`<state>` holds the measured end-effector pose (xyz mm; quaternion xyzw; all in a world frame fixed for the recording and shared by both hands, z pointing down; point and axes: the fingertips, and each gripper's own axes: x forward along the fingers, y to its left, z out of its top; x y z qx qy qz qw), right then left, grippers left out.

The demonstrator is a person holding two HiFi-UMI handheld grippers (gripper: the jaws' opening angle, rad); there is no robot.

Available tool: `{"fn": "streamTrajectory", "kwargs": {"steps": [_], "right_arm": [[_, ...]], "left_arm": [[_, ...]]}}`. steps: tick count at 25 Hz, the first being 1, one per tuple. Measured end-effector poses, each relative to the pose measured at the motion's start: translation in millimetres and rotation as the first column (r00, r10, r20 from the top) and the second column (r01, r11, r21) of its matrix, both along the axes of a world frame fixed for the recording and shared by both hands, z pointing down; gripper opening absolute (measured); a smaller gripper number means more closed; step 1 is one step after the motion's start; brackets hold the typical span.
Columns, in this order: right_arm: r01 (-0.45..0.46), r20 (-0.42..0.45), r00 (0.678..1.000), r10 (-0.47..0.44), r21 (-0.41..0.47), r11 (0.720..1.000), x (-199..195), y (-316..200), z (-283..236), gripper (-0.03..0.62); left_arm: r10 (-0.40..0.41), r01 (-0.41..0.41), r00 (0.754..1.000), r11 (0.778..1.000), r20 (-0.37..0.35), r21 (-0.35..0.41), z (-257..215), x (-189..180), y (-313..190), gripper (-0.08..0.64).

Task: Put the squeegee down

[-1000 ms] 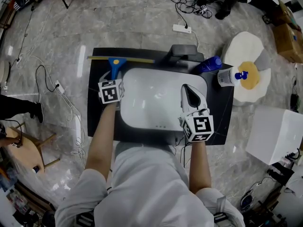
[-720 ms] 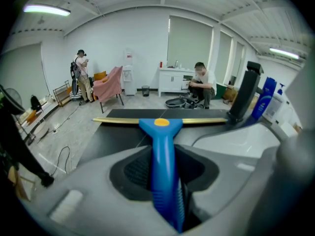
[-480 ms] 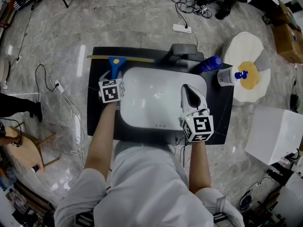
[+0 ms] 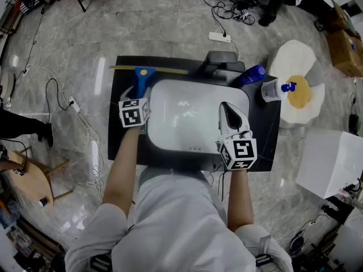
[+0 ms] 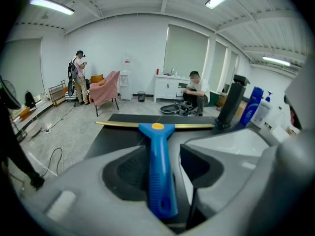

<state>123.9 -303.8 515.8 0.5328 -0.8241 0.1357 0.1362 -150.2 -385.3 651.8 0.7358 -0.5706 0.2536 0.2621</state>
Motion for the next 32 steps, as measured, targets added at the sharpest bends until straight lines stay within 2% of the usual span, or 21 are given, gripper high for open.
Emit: {"fn": "streamTrajectory", "kwargs": {"steps": [6,14,21,26,32], "right_arm": [[-0.016,0.007,1.000,0.016,0.014,1.000,-6.0,20.3,-11.6,0.003],[-0.039,0.009,0.999,0.039,0.044,0.998,-17.4,60.2,-32.5,0.003],[-0.058,0.011,0.998,0.057,0.072,0.996,-31.3,94.1,-52.3,0.003],[-0.064,0.016,0.998,0.062,0.103,0.993,-44.3,116.5,-69.0,0.003],[-0.074,0.017,0.997,0.073,0.130,0.989,-58.5,137.2,-84.6,0.003]], "left_arm": [[0.025,-0.025,1.000,0.998,0.001,0.059,-28.9,-4.7,22.0,0.213],[0.026,-0.025,1.000,0.992,-0.002,0.122,-66.2,-22.5,62.2,0.170],[0.039,-0.037,0.999,0.982,-0.007,0.184,-101.6,-34.9,98.9,0.117],[0.039,-0.042,0.999,0.974,0.017,0.222,-124.0,-51.2,124.3,0.066],[0.024,-0.022,1.000,0.965,-0.003,0.261,-147.6,-69.3,151.0,0.003]]}}
